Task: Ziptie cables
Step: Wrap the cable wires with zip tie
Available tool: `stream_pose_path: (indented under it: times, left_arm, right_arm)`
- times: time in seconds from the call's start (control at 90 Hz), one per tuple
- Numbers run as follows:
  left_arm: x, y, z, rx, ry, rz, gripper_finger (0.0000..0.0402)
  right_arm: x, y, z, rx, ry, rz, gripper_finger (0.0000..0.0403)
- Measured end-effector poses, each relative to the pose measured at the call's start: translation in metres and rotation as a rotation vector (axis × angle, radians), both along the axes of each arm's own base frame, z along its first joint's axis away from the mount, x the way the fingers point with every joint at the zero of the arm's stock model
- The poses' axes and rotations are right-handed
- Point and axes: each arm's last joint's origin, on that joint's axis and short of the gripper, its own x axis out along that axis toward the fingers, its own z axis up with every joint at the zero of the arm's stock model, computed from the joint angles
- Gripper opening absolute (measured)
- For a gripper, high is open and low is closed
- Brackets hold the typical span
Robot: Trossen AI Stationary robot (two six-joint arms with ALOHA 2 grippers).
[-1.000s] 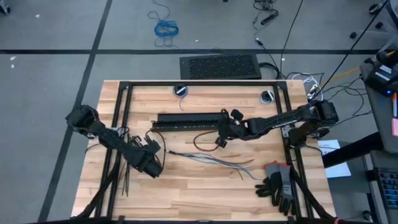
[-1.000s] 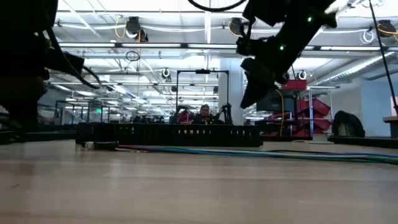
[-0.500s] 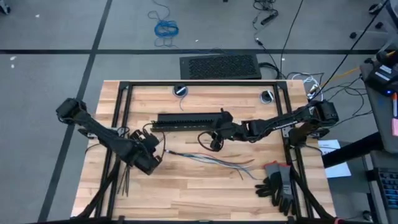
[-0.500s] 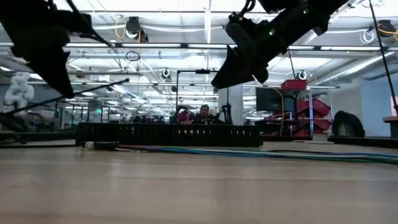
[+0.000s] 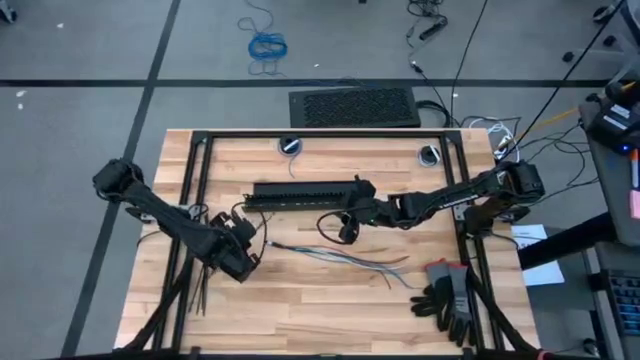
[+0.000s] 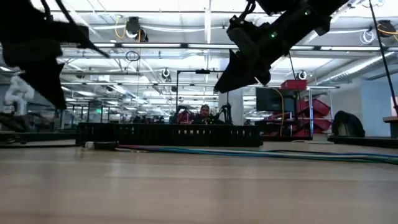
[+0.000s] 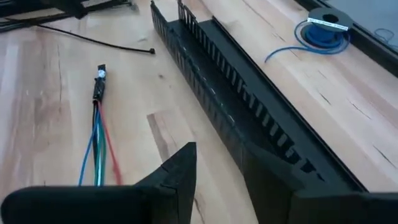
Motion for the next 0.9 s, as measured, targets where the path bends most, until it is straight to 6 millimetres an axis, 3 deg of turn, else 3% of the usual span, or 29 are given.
stream_pose_path:
  times: [0.111, 0.411, 0.633, 0.9]
  left_arm:
    - [0.002, 0.001, -0.006, 0.016, 0.033, 0.0, 0.0069]
    - [0.009, 0.001, -0.009, -0.017, 0.018, 0.0, 0.0072]
    - [0.026, -0.005, -0.007, -0.034, -0.113, -0.125, 0.007]
    - [0.046, -0.008, 0.0, -0.075, -0.234, -0.297, 0.0038]
  right_arm:
    - [0.0, 0.0, 0.0, -0.001, 0.0, 0.0, 0.0118]
    - [-0.001, 0.0, -0.001, -0.004, 0.026, 0.002, 0.0118]
    - [-0.004, 0.001, -0.005, 0.035, 0.059, 0.019, 0.0118]
    - [-0.003, 0.003, -0.005, 0.091, 0.068, 0.082, 0.0118]
